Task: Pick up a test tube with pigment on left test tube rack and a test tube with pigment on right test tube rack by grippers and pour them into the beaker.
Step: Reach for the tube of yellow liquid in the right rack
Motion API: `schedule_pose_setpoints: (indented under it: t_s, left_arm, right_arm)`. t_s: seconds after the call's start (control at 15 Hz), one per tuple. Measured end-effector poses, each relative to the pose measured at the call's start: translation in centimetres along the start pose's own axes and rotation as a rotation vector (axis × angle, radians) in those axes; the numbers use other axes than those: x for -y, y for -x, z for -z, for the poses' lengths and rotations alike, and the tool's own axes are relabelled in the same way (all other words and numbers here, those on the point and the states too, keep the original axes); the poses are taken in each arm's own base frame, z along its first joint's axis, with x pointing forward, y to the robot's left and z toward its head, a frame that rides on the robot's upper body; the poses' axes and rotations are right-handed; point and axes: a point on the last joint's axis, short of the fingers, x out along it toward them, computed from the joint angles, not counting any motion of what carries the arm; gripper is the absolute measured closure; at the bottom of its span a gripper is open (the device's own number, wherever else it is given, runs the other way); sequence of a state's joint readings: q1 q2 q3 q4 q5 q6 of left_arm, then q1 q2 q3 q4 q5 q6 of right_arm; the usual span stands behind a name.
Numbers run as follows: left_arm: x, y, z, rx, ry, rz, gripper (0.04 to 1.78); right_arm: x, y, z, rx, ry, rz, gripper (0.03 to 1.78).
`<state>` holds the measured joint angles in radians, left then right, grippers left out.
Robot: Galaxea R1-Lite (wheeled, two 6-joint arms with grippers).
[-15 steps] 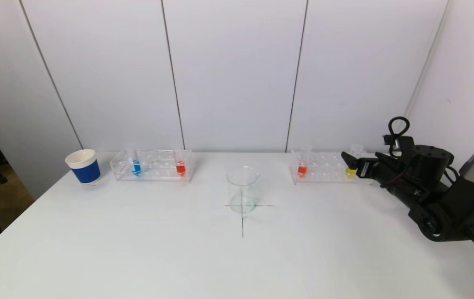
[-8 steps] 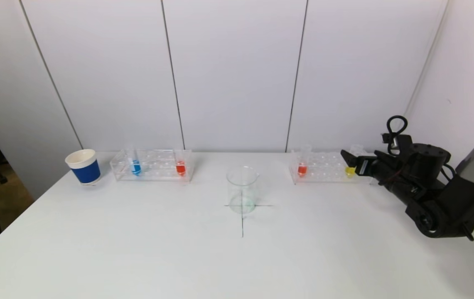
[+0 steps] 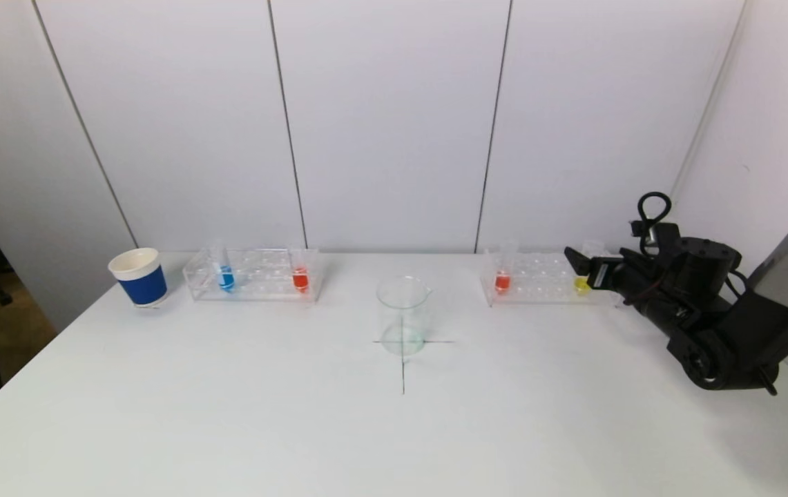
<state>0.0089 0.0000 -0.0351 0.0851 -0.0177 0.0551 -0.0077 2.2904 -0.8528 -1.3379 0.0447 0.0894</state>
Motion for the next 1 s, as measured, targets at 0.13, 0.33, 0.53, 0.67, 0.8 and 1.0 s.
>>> schedule_pose_setpoints:
  t_s: [0.13, 0.33, 0.53, 0.67, 0.8, 1.0]
  left_arm:
    - [0.0, 0.0, 0.0, 0.0, 0.0, 0.001, 0.06]
    - [0.0, 0.0, 0.0, 0.0, 0.0, 0.0, 0.06]
    - [0.0, 0.0, 0.0, 0.0, 0.0, 0.0, 0.06]
    - [0.0, 0.0, 0.0, 0.0, 0.0, 0.001, 0.06]
    - [0.0, 0.0, 0.0, 0.0, 0.0, 0.001, 0.06]
    - [0.0, 0.0, 0.0, 0.0, 0.0, 0.001, 0.06]
  right_arm:
    - [0.0, -0.2, 0.1, 0.001, 0.0, 0.001, 0.05]
    - [0.0, -0.5, 0.2, -0.003, 0.0, 0.001, 0.05]
    - [0.1, -0.8, 0.3, -0.006, 0.001, 0.004, 0.05]
    - [0.1, -1.0, 0.4, -0.003, 0.001, 0.004, 0.05]
    - [0.0, -1.2, 0.5, -0.008, 0.003, 0.002, 0.05]
    - [-0.2, -1.4, 0.6, -0.009, 0.005, -0.003, 0.05]
